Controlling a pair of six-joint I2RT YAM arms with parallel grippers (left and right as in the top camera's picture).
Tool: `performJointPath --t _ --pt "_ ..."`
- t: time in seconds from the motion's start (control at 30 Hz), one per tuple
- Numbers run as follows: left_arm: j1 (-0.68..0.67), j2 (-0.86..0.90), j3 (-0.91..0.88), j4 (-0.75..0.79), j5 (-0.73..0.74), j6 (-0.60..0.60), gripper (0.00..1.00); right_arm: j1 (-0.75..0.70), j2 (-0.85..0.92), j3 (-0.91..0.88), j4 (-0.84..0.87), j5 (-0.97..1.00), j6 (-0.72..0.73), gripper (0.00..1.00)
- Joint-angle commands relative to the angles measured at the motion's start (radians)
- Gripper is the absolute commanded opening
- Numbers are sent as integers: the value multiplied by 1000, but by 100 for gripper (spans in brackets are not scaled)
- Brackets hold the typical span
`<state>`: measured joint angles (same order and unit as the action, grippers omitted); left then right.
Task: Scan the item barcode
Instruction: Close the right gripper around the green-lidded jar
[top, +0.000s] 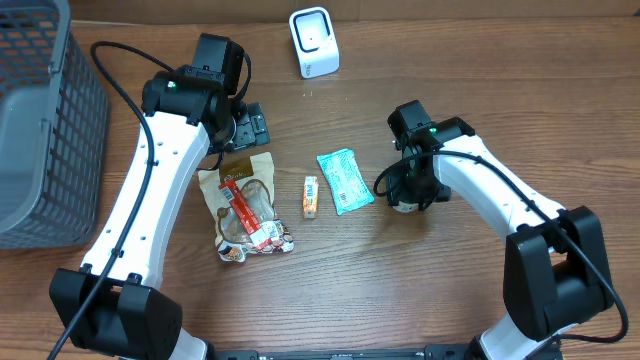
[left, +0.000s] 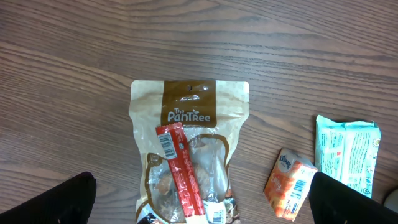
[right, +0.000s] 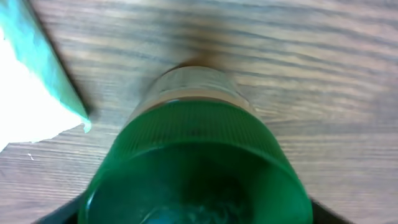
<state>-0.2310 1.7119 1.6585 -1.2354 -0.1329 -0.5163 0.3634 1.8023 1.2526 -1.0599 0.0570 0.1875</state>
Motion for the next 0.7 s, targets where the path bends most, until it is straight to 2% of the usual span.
performJointPath --t 0.0,0.2,0.3,0.37,0.5,0.67 --pt "2 -18 16 -2 -12 15 100 0 -4 0 6 -7 -36 100" --pt "2 -18 16 -2 -12 15 100 0 -4 0 19 -8 228 98" --pt "2 -18 16 -2 -12 15 100 0 -4 0 18 -16 355 90" --pt "2 -18 16 -2 -12 15 100 0 -4 0 18 -15 391 83" --pt "2 -18 16 -2 -12 15 100 0 -4 0 43 -13 383 61" --pt "2 -18 16 -2 -12 15 100 0 -4 0 86 -6 219 59"
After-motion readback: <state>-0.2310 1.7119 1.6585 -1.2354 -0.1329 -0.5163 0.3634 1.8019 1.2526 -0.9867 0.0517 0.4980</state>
